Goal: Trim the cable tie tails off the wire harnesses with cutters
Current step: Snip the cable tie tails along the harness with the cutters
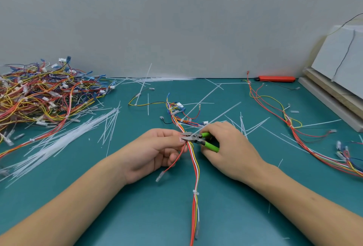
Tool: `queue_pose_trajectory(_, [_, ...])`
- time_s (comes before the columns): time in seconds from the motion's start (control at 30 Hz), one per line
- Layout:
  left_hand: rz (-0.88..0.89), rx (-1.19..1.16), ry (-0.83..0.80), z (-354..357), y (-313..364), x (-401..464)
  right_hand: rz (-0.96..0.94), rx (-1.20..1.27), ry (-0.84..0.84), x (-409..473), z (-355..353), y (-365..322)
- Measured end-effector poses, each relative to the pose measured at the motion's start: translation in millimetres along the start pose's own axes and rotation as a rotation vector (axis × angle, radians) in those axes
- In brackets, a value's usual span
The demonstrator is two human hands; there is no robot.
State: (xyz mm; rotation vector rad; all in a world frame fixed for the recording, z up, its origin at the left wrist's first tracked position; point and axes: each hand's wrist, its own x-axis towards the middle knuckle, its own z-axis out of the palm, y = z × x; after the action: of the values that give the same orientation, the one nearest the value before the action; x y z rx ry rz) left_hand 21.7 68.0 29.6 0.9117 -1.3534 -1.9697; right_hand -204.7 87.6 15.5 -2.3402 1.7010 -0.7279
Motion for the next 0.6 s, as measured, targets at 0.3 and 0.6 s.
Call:
queue_pose_trajectory(0.3, [0.010, 0.000, -0.017, -2.1, -1.5, 0.1, 0.038, -0.009, 0.038, -0.6, 2.4, 0.9])
queue_pose_trajectory(0.6, [0.013, -0.014, -0.016, -0.6, -1.1, -0.6, -0.040, 0.057, 0.034, -1.5, 0.4, -0.6])
